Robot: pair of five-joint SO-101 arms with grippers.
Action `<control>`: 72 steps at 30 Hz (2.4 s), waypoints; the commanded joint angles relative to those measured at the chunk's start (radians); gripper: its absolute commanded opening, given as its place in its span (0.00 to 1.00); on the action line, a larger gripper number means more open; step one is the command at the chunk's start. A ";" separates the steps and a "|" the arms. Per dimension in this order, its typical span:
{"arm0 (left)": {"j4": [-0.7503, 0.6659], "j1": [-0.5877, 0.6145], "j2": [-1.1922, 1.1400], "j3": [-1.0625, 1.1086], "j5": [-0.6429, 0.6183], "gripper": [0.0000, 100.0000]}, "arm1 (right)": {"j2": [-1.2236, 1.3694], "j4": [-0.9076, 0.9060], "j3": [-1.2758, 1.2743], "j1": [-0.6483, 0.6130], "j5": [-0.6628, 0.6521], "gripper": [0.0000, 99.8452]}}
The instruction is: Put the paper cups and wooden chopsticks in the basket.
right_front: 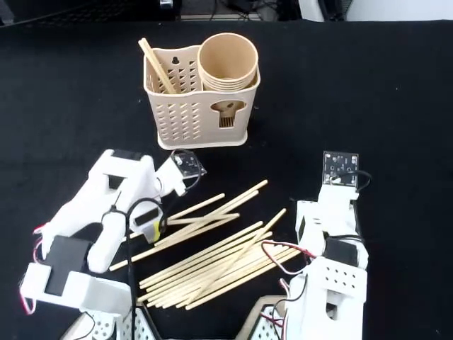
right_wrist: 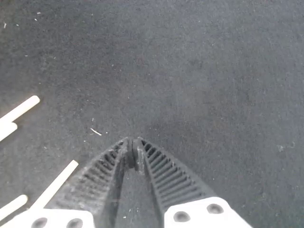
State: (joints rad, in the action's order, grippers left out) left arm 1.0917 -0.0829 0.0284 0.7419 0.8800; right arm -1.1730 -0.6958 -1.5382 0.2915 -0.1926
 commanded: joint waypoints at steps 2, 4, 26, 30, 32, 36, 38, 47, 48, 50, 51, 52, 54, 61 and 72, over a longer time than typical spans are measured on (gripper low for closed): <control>-0.091 0.005 0.005 0.013 -0.041 0.16 | -0.013 0.023 0.004 0.014 -0.002 0.02; -0.084 0.007 0.005 0.005 -0.055 0.08 | -0.013 0.023 0.004 0.014 -0.002 0.02; 0.091 0.025 0.006 -0.145 -0.055 0.03 | -0.013 0.023 0.004 0.014 -0.002 0.02; 0.232 0.012 0.006 -0.209 -0.052 0.03 | -0.013 0.023 0.004 0.014 -0.002 0.02; 0.270 0.012 0.006 -0.234 -0.052 0.03 | -0.013 0.025 0.004 0.014 -0.002 0.02; 0.264 0.016 0.005 -0.246 -0.052 0.03 | -0.013 0.025 0.004 0.014 -0.002 0.02; 0.227 0.016 -0.003 -0.234 -0.052 0.03 | -0.013 0.025 0.004 0.014 -0.002 0.02; 0.057 0.012 -0.003 -0.088 -0.052 0.09 | -0.013 0.023 0.004 0.014 -0.003 0.02; 0.057 0.012 0.000 -0.081 -0.052 0.13 | -0.013 0.023 0.004 0.014 -0.003 0.02; 0.057 0.010 0.003 -0.061 -0.051 0.18 | -0.013 0.023 0.004 0.014 -0.003 0.02; 0.057 0.008 0.003 -0.056 -0.051 0.19 | -0.013 0.023 0.004 0.014 -0.003 0.02; 0.057 0.008 0.003 -0.056 -0.051 0.19 | -0.013 0.023 0.004 0.014 -0.003 0.02; 0.057 0.008 0.005 -0.061 -0.051 0.17 | -0.013 0.023 0.004 0.014 -0.003 0.02; 0.058 0.016 0.005 -0.102 -0.051 0.15 | -0.013 0.025 0.004 0.014 -0.003 0.02; 0.279 0.010 0.003 -0.306 -0.052 0.16 | -0.013 0.025 0.004 0.014 -0.003 0.02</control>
State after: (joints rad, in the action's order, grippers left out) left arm 1.3111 -0.0736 0.0161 0.5224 0.8293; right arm -1.1730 -0.6958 -1.5382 0.2915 -0.1926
